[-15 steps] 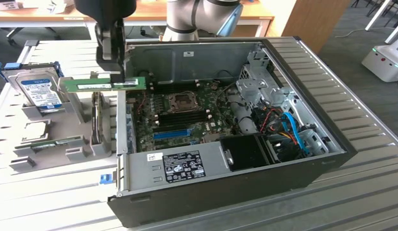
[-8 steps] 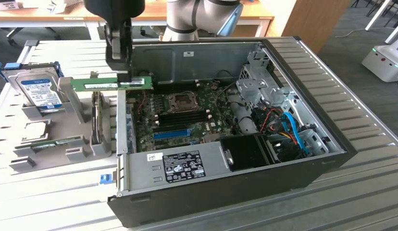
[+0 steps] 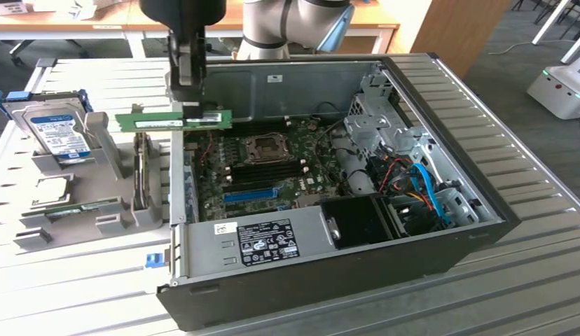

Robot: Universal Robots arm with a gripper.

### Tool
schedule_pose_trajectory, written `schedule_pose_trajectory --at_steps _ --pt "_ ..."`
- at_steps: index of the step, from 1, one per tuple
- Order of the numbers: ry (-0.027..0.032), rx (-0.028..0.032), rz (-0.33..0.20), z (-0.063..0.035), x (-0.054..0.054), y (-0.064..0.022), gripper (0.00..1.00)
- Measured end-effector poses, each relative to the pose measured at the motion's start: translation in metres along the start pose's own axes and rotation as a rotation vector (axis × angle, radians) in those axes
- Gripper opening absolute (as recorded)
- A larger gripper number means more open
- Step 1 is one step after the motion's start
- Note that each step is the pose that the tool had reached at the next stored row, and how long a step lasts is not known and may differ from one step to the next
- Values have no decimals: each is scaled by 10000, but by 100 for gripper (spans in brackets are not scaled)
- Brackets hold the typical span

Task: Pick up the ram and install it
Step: 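Pick up the ram and move it above insertion slot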

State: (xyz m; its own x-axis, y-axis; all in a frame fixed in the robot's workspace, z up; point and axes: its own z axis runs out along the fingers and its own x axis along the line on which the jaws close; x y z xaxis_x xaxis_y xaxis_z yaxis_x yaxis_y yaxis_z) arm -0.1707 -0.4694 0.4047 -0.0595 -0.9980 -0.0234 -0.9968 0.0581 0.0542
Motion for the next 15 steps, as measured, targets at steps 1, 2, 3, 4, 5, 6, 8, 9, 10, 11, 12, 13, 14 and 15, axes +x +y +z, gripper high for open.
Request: schedule_pose_trajectory --at_steps 1,2,3,4,5,6,8,9,10,11,12,13,14,15 --pt "-1 -1 1 -1 -1 -18 12" --pt "0 -3 1 -2 -3 -40 12" --pt "0 -4 1 -4 -4 -59 12" --pt "0 -5 1 -5 -5 -77 12" --pt "0 -7 0 -7 -7 -113 12" --pt "1 -8 1 -9 -8 -131 12" --pt "0 -11 1 -11 -10 -167 12" --pt "0 -13 1 -12 -11 -184 12" --pt "1 -15 1 -15 -14 -219 12" --pt "1 -17 1 -16 -15 -237 12" --pt "0 -18 2 -17 -15 -255 12" --pt "1 -20 2 -18 -17 -274 12" --pt "1 -22 1 -19 -18 -291 12" --pt "0 -23 0 -20 -19 -308 12"
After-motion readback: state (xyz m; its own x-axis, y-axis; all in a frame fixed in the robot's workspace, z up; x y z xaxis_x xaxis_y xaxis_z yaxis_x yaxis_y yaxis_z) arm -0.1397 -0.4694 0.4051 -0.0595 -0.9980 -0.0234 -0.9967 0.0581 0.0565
